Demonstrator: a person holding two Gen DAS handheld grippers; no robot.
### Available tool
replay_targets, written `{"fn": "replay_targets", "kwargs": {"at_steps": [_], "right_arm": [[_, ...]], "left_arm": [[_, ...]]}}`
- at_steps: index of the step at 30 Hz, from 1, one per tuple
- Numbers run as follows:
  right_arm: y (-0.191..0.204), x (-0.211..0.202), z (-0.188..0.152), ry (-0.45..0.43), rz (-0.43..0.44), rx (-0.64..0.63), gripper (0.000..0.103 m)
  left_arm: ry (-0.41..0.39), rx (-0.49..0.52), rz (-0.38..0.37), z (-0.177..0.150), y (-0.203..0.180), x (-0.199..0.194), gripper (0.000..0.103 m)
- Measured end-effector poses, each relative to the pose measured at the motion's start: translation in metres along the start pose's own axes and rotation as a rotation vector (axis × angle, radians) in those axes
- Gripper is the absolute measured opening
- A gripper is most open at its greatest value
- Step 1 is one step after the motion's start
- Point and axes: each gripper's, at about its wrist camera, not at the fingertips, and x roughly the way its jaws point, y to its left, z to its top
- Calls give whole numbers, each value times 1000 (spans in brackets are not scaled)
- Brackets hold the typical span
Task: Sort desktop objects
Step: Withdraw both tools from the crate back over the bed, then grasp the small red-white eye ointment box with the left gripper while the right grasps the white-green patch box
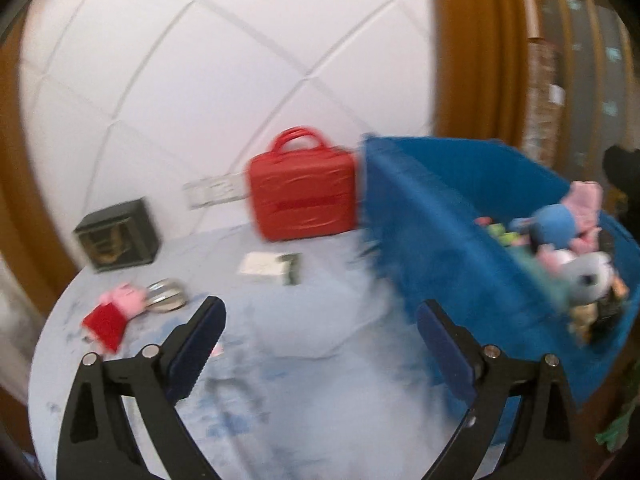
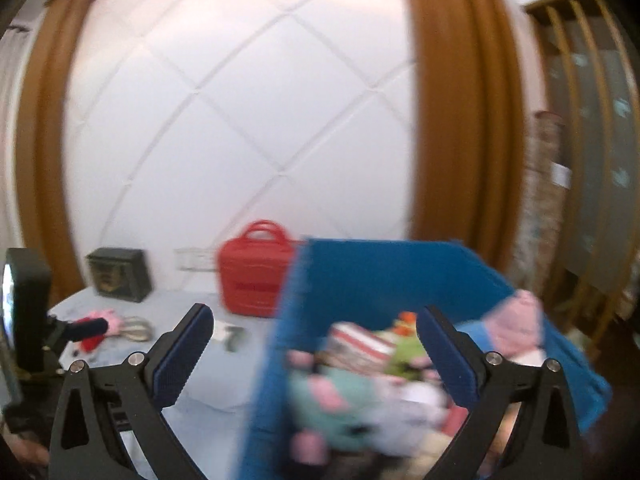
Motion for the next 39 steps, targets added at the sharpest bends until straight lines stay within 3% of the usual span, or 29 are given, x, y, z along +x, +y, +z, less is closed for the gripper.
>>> {"fn": "replay_targets", "kwargs": {"at_steps": [6,9,18,24,27,30,32,39], "right_arm": [[83,64,-7,81,157,-28,103],[117,108,-21,152,213,-40,103],[149,238,-78,377,251,-56,103],[148,333,-123,557,231,-1,103],[150,372,-138,596,224,-7,103],[151,403,-150,627,224,-10,103],[150,427,-158,635,220,-15,103],[157,499,-166,630,217,-74,103]], "left_arm": [[91,-80,67,-29,90,34,98],[183,-136,79,-47,126,70,98],[375,-247,102,-94,172,180,94],[479,-275,94,-115,185,265,76],[516,-260,101,-121,189,307,75],[580,-259,96,-131,193,340,46],[525,-231,106,-128,192,345,40],[427,-244,130,-106,203,388,39]]}}
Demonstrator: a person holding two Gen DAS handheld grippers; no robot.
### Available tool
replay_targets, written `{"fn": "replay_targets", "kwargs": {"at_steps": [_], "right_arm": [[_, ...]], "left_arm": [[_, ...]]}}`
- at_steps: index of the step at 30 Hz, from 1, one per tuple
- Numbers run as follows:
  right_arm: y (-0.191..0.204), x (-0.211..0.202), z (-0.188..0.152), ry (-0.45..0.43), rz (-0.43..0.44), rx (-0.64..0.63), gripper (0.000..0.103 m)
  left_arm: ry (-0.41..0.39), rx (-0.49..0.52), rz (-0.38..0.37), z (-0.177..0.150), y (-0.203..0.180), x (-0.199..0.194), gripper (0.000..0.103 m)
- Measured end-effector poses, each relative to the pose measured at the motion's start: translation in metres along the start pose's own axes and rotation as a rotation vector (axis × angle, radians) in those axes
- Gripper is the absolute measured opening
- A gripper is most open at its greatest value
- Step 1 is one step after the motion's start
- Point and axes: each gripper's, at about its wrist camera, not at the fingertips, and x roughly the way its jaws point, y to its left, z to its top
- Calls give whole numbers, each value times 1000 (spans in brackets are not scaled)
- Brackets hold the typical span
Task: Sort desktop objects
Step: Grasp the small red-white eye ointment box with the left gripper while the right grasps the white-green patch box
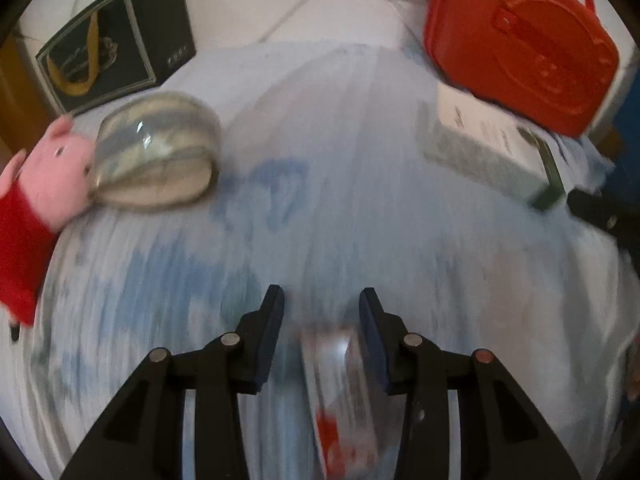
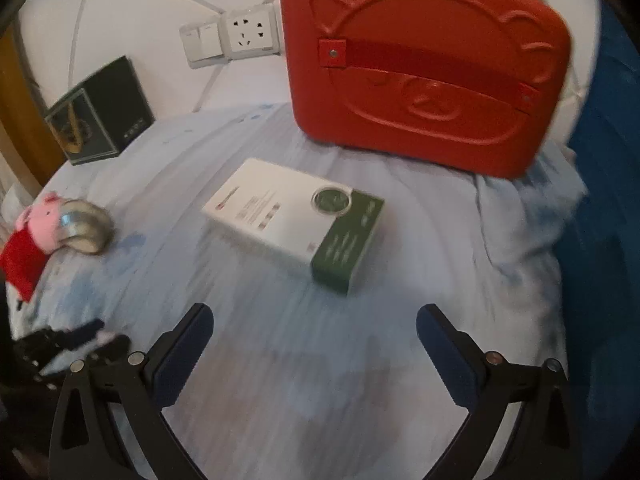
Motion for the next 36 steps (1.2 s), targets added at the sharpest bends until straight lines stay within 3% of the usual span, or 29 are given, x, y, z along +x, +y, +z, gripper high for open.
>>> {"fn": "replay_targets", "kwargs": {"at_steps": [4,8,11,15,19,23,24,27,31,33,36], "right_arm": [[-5,37,14,40,-10,-21,103],[19,56,17,83,149,-68,103],[39,43,15,85,236,-143,103],[44,14,28,-22,110,-212,103],[37,33,42,-1,56,-229,103],[40,48,52,-11,44,-274,103],[40,52,54,-6,50,-283,103],[42,74,56,38,68,-309,103],[42,89,49,60,64,-307,103],[37,94,47,99,138,-268,103],[40,96,42,95,122,-268,102]], "left_arm": [[-31,13,-7,18,-7,14,39],[-41,11,-7,29,-6,21,39],[-39,-3,-7,29,2,17,39],[8,-42,-58,25,15,-3,40],[53,-71,-67,10,19,-23,68],[116,-44,-64,-14,6,-25,69],[141,-50,-77,-22,3,-22,69],[71,2,-3,-22,-7,-20,56],[12,-12,8,4,0,-10,37],[-14,-16,10,19,4,-4,30],[-40,-17,3,34,10,2,25]]}}
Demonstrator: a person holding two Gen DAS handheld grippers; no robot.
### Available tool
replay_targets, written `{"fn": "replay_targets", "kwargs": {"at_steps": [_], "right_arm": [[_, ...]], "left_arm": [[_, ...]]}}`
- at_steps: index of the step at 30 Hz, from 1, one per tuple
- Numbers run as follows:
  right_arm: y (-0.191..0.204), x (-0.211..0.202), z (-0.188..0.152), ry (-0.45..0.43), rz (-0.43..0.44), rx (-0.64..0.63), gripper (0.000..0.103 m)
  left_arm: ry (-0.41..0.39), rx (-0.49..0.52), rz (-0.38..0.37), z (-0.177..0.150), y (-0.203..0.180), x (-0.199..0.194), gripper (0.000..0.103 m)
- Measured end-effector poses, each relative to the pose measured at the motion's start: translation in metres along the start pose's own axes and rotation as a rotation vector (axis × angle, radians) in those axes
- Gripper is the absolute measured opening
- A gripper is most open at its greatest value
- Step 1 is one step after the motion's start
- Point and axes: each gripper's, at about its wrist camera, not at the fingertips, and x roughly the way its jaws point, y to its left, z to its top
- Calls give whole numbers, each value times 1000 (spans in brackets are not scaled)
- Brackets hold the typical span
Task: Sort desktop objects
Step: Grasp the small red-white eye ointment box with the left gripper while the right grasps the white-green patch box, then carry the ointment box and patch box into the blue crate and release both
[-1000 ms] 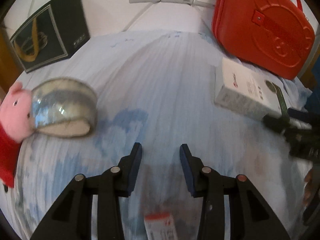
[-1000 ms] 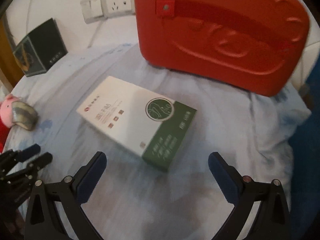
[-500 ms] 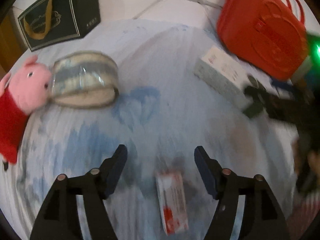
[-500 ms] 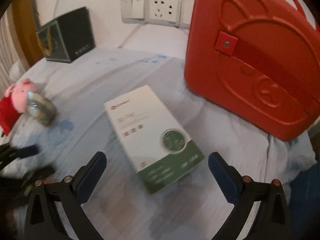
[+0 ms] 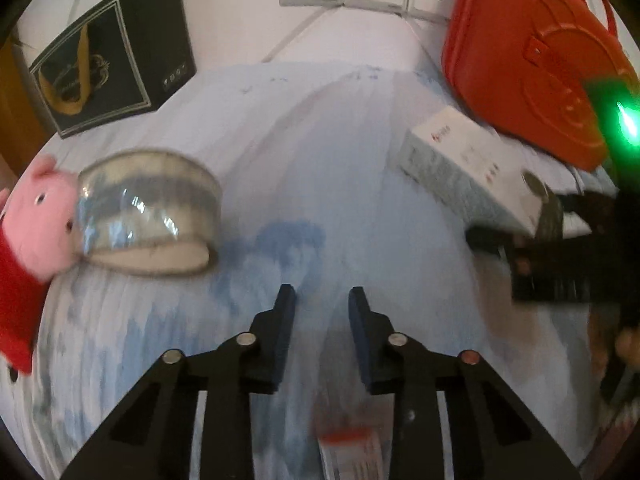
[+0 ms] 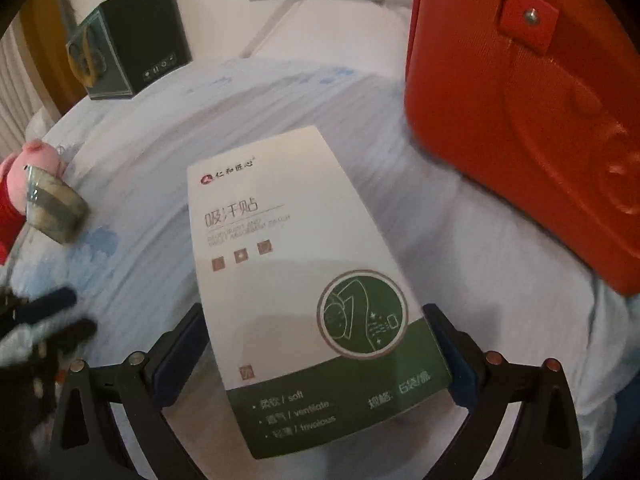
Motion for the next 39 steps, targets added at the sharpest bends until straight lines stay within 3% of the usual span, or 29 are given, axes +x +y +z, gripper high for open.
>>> {"fn": "replay_targets", "kwargs": {"at_steps": [1,3,9,16,19,20,22,26,28,32,34,39], "right_arm": [[1,-1,-2,5,-7,3,101],[2,-6,-6,0,-22,34,88],[6,-28,-37,27,-67,148,78],[33,-66,-99,84,-70,187,78],[47,-77,-119,112,-59,169,79],[51,-80,-124,119,-51,168,81],[52,-82,-131,128,-7,194,94],[47,-84,-123,116,-9,218,97],[43,-87,-112,87,-8,233,97],[38,-80,-94,55,-6,239,97],[39,-68,-90,70,-33,227,77],[52,-93,-98,31,-45,212,77]], "left_arm": [[0,-4,-1,2,2,0,24],[2,-15,-14,2,6,-1,24],[56,-46,-60,-29,11,-21,24],[95,-61,-85,-62,12,-50,25],[129,-37,-113,-70,4,-46,34],[151,-31,-107,-73,0,-42,42],[182,-33,-107,-73,-2,-27,44],[146,-2,-85,-72,-6,-32,44],[139,3,-77,-70,-6,-31,33],[135,1,-76,-67,-2,-32,27],[138,3,-74,-66,-2,-34,26],[85,10,-71,-61,-2,-57,26]]}}
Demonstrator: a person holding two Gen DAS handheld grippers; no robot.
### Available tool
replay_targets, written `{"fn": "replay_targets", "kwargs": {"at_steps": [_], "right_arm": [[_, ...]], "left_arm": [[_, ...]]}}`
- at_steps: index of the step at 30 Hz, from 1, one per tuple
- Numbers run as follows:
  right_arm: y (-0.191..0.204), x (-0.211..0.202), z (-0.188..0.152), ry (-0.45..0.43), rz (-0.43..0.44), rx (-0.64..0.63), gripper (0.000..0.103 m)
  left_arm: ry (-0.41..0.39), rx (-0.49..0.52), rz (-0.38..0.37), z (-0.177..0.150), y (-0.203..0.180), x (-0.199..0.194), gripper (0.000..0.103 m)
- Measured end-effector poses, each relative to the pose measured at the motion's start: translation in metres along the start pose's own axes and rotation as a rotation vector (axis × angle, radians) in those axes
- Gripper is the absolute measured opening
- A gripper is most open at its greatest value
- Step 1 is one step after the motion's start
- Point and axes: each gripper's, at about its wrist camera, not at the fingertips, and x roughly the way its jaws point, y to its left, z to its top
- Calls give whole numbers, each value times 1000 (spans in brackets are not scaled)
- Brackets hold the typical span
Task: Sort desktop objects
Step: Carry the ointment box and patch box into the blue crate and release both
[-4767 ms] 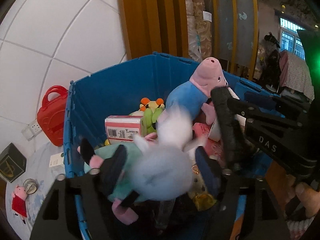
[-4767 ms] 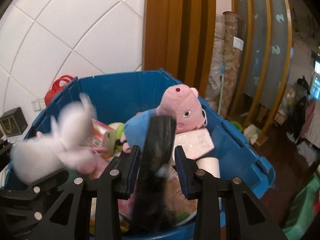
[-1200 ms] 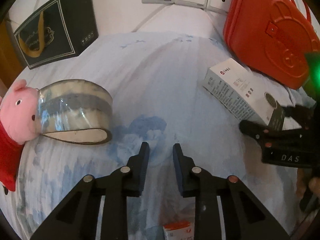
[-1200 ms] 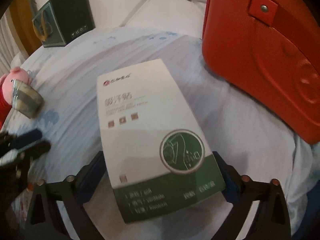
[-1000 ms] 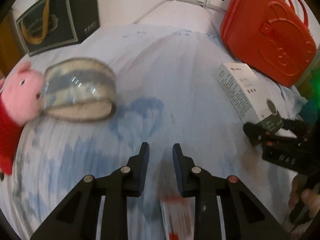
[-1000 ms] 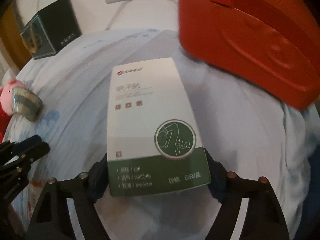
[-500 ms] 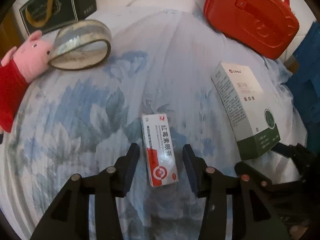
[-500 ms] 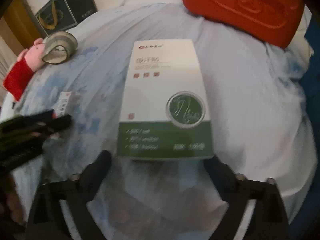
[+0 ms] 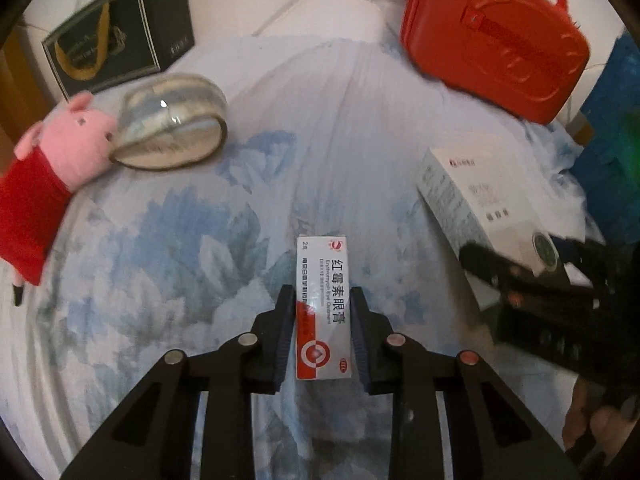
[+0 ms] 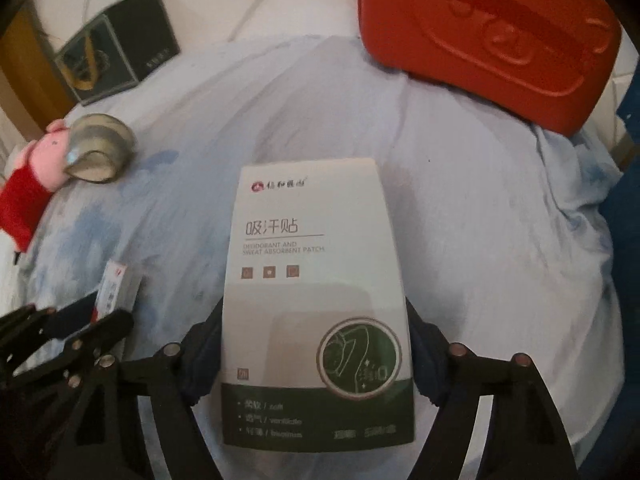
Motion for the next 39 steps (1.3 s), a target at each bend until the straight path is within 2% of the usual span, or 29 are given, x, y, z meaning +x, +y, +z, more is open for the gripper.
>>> {"fn": "replay_targets", "kwargs": {"at_steps": [6,12,18,22,27,29,31,35,39], "right_arm": [[14,-79,-21,-108,-13,-6,77],[39,-187,-50,-272,-38,-21,77],[55,-308,-93,-481,-100,-17,77],[46,-383,-128,-592,-180,-2,77],[0,-456,-173,-688,-319,76,77],[-32,-481,-191,-709,-355,130,77],[-62,-500,-208,-727,-399,184,77],[-126,-525,-235,-720,-500,268,77],[-183,-526,-253,-664,-564,329,77]], "left_arm": [[-133,27,-12,-4,-6,-76,26],[-290,68,-19,-21,-14,-169,26],[-460,150,-73,-40,-53,-258,26],[-538,222,-155,-54,-96,-303,26],[-593,330,-315,-72,-178,-343,26],[-593,375,-392,-78,-213,-355,26],[-605,427,-437,-86,-251,-367,26],[-588,504,-498,-101,-318,-377,26],[-535,575,-503,-117,-371,-370,26]]}}
